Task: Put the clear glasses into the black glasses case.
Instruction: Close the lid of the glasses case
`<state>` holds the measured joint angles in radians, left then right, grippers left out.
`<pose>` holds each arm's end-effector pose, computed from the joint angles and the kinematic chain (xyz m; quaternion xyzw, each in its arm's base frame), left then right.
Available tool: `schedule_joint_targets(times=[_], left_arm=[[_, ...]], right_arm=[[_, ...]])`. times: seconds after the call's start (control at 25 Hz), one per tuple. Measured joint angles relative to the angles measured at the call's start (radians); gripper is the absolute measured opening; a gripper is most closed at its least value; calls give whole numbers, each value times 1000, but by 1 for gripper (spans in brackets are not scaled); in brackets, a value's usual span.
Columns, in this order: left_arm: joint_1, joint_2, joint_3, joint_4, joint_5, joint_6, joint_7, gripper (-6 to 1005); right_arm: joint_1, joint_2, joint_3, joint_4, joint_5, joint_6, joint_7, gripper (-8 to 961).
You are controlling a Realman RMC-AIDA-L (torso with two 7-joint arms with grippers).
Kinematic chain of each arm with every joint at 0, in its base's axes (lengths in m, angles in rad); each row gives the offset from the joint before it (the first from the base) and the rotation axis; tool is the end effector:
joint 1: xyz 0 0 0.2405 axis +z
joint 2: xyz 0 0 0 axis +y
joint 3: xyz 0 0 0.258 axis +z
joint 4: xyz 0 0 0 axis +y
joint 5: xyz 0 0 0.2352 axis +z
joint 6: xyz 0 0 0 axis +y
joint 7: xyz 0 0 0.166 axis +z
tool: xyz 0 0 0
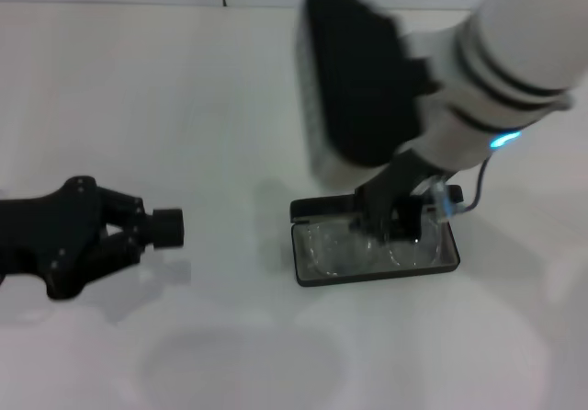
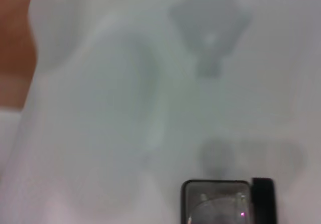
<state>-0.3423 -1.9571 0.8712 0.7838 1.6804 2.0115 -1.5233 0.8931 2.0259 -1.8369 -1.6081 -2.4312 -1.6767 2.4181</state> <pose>-0.2611 0.2799 0.0516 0.9223 0.1869 0.3377 0.0205 0.0215 0.3234 -0.0701 -0.9627 -0.1072 -0.2409 0.0608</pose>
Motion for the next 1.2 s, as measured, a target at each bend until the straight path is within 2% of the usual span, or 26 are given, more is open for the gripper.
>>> schedule_joint_targets(times=[0.16, 0.32, 0.52, 0.56, 0.6, 0.64, 0.68, 0.72, 0.8, 0.88, 1.0, 1.2], left_arm=[[-20, -9, -34, 2, -25, -2, -35, 39], [-54, -24, -83, 11, -46, -6, -64, 47], [-114, -43, -103, 16, -40, -51, -93, 109], [-144, -53, -95, 9, -18, -91, -98, 122], [-144, -53, -95, 9, -18, -91, -98, 134], [-174, -67, -83, 6, 10, -135, -101, 146], [-232, -100, -61, -5, 86, -220, -101, 147], [-240, -103, -59, -8, 95, -230, -100, 149], [-299, -126, -40, -46, 164, -304, -93, 151], [-347, -131, 0, -98, 194, -369, -89, 154], [-395, -132, 73, -175, 195, -452, -81, 177], [-415, -139, 185, -237, 142, -540, -58, 211]], right_arm=[[-187, -5, 113, -241, -11, 10, -30, 147], [-411, -4, 267, -406, 85, 119, -141, 148], [-626, -9, 477, -384, 385, 337, -329, 148], [-696, -10, 582, -318, 534, 368, -416, 148], [-696, -10, 582, -318, 534, 368, -416, 148], [-714, -10, 622, -285, 591, 366, -443, 148], [-724, -10, 660, -245, 642, 355, -461, 148], [-730, -11, 712, -187, 699, 339, -480, 148], [-730, -12, 796, -83, 768, 306, -509, 149], [-728, -12, 888, 50, 844, 262, -557, 149], [-725, -11, 966, 188, 918, 214, -637, 149], [-711, -11, 1050, 356, 978, 166, -735, 149]])
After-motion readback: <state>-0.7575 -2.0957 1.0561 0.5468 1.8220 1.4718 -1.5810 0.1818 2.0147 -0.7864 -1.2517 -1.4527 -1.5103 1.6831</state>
